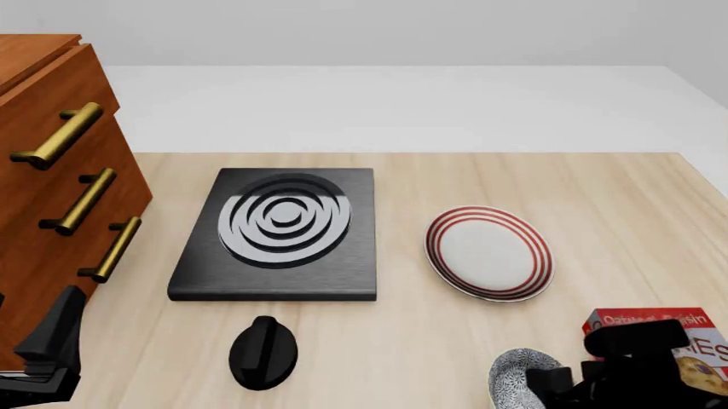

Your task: Pick the akita bowl on the ramekin and place it on the plate.

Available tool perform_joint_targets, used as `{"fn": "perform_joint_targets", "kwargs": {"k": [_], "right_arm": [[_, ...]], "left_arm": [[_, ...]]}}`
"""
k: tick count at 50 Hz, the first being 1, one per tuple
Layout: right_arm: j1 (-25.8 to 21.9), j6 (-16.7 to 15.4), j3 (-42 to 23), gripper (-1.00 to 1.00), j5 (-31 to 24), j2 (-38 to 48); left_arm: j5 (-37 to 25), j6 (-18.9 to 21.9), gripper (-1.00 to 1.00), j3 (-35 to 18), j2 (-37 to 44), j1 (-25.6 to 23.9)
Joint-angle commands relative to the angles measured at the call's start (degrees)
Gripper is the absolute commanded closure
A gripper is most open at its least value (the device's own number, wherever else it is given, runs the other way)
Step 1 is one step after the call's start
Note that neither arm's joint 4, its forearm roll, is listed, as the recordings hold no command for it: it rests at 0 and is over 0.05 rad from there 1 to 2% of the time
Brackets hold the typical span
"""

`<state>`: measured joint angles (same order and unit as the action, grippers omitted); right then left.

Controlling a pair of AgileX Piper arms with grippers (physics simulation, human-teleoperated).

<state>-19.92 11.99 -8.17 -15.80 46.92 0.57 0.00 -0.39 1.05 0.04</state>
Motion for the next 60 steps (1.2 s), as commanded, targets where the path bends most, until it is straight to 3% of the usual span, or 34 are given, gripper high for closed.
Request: {"fn": "perform_joint_targets", "kwargs": {"k": [1, 18, 19, 38, 48, 60], "right_arm": [[-0.24, 1.36, 1.98, -1.0, 3.9, 3.22], [-1.56, 3.39, 3.11, -1.0, 5.97, 4.74], [-1.32, 3.0, 2.94, 1.0, 5.68, 4.56], [-2.45, 5.0, 1.85, 1.0, 4.13, 3.05], [-0.97, 2.75, -2.84, 1.0, -4.59, -3.45], [1.1, -0.48, -15.35, 1.0, -17.89, -11.85]], "left_arm": [[0.02, -0.02, -1.0, 0.01, -0.02, 0.01], [0.04, 0.01, -1.0, 0.01, 0.03, 0.01], [0.01, -0.03, -1.0, 0.01, -0.05, 0.0], [-0.01, -0.05, -1.0, 0.01, -0.09, 0.0], [0.18, -0.02, -1.0, 0.1, 0.05, 0.02], [0.19, -0.01, -1.0, 0.11, 0.06, 0.02]]}}
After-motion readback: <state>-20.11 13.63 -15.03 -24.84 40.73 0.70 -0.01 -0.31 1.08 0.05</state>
